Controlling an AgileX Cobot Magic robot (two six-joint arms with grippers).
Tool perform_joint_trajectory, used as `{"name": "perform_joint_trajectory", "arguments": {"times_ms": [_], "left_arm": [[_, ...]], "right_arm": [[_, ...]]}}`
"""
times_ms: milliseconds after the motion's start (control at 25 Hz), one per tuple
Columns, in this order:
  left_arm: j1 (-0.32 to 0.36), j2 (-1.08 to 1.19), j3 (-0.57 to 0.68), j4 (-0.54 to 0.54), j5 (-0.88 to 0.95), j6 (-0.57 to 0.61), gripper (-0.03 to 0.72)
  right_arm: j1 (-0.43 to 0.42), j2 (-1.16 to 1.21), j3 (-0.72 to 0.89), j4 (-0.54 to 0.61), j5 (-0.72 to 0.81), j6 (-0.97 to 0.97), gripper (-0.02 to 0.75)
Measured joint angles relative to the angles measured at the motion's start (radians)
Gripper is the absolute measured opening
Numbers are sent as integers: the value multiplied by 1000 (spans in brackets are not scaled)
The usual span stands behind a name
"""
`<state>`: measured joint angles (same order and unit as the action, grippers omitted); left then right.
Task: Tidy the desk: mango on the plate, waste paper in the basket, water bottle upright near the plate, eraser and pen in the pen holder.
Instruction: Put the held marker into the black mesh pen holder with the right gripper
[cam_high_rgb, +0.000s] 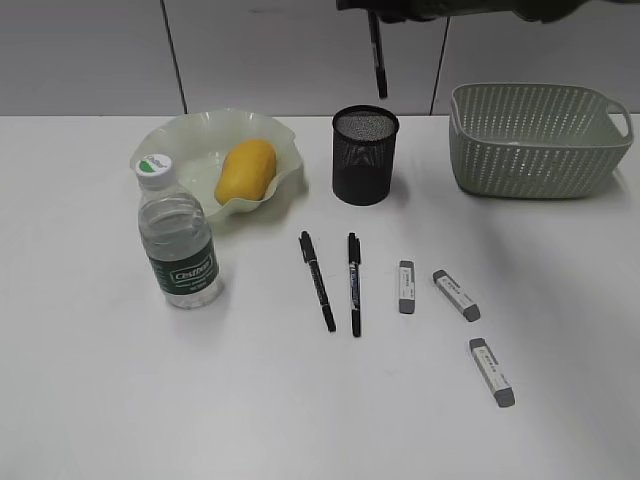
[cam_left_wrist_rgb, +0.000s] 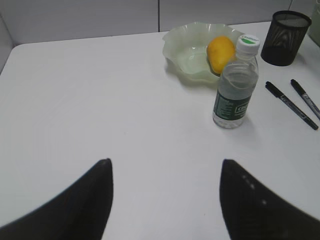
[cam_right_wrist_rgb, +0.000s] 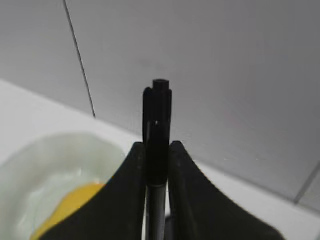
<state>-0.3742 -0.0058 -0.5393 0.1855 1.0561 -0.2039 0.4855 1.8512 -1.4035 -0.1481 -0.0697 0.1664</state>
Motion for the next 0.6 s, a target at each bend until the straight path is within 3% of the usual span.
{"name": "perform_joint_trajectory", "arguments": {"times_ms": [120, 240, 480, 600], "left_arm": [[0, 0, 0, 0, 0, 0, 498], [0, 0, 0, 0, 0, 0, 498], [0, 0, 0, 0, 0, 0, 496], [0, 0, 0, 0, 0, 0, 496]], "right_arm": [[-17, 78, 36, -48, -296, -17, 105], [-45, 189, 40, -38, -442, -40, 105], [-77, 332, 47, 54, -483, -72, 105], [-77, 341, 48, 58, -450, -72, 185]]}}
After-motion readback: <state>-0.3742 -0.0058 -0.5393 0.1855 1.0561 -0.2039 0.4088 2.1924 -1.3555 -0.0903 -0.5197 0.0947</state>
